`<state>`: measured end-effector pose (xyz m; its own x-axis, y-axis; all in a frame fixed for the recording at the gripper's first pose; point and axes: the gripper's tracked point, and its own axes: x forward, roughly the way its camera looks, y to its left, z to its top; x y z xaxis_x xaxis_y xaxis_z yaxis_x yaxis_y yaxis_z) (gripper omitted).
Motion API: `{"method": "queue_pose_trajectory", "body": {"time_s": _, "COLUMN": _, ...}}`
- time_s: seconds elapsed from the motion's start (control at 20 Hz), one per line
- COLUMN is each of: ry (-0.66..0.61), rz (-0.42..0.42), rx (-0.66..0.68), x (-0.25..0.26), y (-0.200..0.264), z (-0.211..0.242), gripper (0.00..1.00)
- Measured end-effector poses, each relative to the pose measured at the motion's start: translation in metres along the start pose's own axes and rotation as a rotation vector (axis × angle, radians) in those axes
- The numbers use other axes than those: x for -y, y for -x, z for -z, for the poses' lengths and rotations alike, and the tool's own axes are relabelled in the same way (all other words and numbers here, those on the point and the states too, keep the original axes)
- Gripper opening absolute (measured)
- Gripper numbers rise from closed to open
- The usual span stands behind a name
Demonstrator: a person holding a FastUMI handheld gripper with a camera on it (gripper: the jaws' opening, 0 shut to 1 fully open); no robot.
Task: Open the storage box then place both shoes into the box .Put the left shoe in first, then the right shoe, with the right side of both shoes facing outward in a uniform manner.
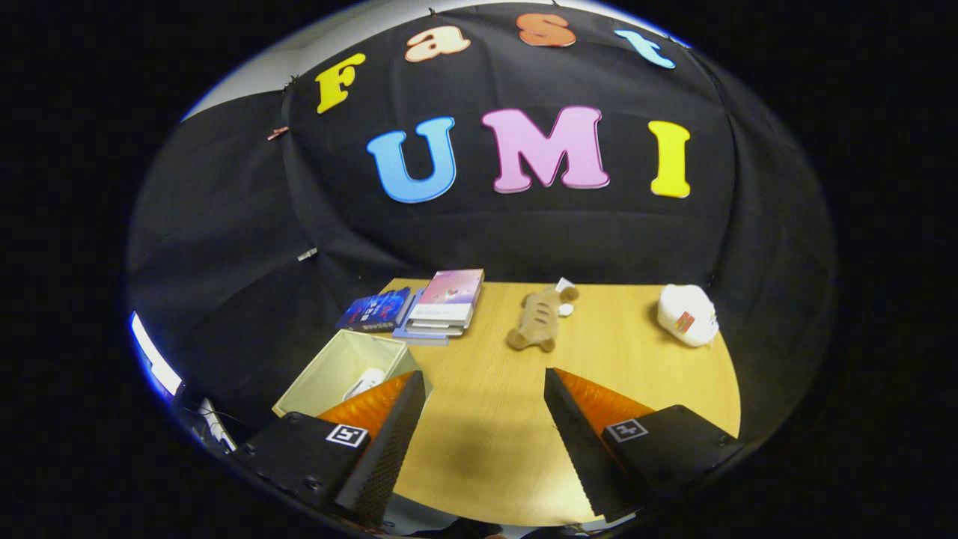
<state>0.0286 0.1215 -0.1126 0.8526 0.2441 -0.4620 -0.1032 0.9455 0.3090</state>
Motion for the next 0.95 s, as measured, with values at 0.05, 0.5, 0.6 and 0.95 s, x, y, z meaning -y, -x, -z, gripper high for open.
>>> {"method": "queue_pose_trajectory", "body": {"time_s": 0.05, "ry": 0.025, "rz": 0.018, "rx": 0.036, "x": 0.017, "y": 0.01, "z": -0.006, "gripper": 0.99}}
{"method": "queue_pose_trajectory", "body": {"time_s": 0.5, "ry": 0.138, "rz": 0.021, "rx": 0.161, "x": 0.08, "y": 0.054, "z": -0.023, "gripper": 0.99}}
{"method": "queue_pose_trajectory", "body": {"time_s": 0.6, "ry": 0.143, "rz": 0.004, "rx": 0.152, "x": 0.081, "y": 0.054, "z": -0.019, "gripper": 0.99}}
{"method": "queue_pose_trajectory", "body": {"time_s": 0.95, "ry": 0.161, "rz": -0.063, "rx": 0.148, "x": 0.077, "y": 0.053, "z": -0.021, "gripper": 0.99}}
